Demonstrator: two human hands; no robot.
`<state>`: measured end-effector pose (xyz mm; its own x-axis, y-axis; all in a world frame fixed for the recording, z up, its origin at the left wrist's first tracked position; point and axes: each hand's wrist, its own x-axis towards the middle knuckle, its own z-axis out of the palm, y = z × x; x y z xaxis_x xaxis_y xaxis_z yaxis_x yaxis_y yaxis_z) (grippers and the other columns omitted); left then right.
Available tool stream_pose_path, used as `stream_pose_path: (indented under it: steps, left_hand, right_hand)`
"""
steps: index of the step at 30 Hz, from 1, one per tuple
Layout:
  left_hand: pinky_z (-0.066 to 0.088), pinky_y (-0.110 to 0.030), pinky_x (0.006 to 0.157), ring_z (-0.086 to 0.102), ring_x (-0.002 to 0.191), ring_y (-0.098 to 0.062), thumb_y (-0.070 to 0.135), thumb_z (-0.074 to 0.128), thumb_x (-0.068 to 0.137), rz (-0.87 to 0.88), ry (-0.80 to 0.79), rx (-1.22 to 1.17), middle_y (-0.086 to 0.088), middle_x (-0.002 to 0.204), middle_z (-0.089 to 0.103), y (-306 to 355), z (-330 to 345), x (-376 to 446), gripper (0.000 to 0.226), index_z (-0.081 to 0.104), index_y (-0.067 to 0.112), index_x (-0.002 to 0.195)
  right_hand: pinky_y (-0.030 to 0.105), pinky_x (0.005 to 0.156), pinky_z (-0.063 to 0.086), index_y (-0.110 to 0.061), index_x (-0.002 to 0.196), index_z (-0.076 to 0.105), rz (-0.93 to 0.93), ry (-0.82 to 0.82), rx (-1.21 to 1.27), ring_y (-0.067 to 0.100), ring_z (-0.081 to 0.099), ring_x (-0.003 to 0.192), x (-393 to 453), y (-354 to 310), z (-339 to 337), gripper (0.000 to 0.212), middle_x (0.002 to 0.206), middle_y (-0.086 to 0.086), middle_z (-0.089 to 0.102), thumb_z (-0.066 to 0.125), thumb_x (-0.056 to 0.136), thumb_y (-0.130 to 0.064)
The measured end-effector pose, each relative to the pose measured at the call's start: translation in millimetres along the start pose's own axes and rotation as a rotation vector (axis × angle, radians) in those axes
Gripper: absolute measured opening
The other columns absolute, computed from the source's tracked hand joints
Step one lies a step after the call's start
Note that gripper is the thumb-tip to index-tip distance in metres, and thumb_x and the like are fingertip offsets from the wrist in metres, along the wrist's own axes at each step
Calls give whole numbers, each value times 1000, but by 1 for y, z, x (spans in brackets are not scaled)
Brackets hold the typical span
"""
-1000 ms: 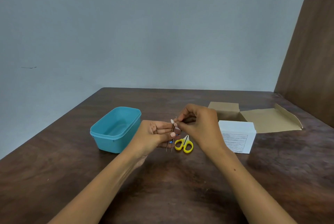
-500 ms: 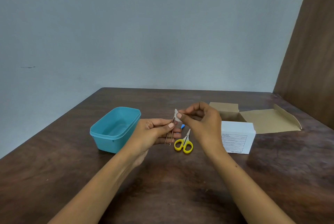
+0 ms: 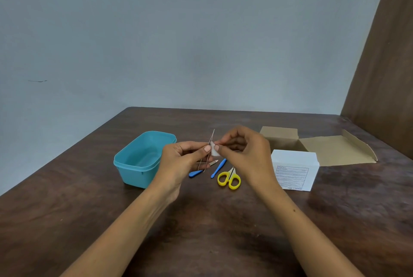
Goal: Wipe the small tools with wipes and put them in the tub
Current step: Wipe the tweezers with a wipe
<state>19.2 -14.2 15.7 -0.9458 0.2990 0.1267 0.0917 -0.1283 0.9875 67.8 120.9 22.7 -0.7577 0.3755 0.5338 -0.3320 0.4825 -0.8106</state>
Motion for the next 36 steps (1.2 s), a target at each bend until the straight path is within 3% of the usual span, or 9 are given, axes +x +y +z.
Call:
stream_pose_path:
  steps: [4,10,15,20,26,31,36]
  left_hand:
    - [57,-20,59,73,70,-15,3,69,79,-77,-27,-111,-7,74,74,2,-1,0,10,71,6,88]
    - [57,-20,59,71,66,-13,9,69,71,-134,-148,-176,-10,76,74,5,-1,-2,17,71,3,86]
    - [59,-22,62,71,69,-15,8,69,71,-146,-161,-148,-10,77,74,5,-3,-2,15,71,4,84]
    - [58,-21,59,71,66,-15,1,65,79,-165,-171,-164,-11,77,74,8,-5,-3,9,72,3,85]
    - [57,-20,55,70,63,-13,3,65,77,-226,-209,-199,-10,73,73,10,-3,-3,8,71,3,83]
    - [58,-21,56,70,64,-13,7,68,69,-268,-208,-230,-11,76,74,10,-6,-1,18,72,3,87]
    - [57,-20,54,70,61,-13,1,63,79,-322,-213,-236,-11,74,73,12,-5,-2,13,71,2,89]
  right_hand:
    - [21,63,57,-9,73,60,315,127,455,16,68,74,3,-1,-8,18,75,8,69,73,73,4]
    - [20,61,57,-4,79,59,564,-80,723,16,70,65,2,-2,-7,16,74,11,69,68,75,9]
    - [22,64,59,-5,81,57,549,-51,792,15,70,66,8,-2,-14,20,77,12,67,67,73,11]
    - [25,68,59,-4,82,56,574,-226,705,20,71,68,6,-2,-16,18,83,16,70,65,76,11]
    - [25,67,59,-5,86,52,546,-122,823,17,70,71,11,-3,-22,24,83,15,66,64,75,13]
    - [25,65,59,-4,88,53,586,-248,769,19,71,69,7,-6,-18,22,82,14,69,61,79,13]
    - [25,63,58,-7,89,51,586,-247,801,19,71,73,10,-8,-21,24,80,14,72,57,81,15]
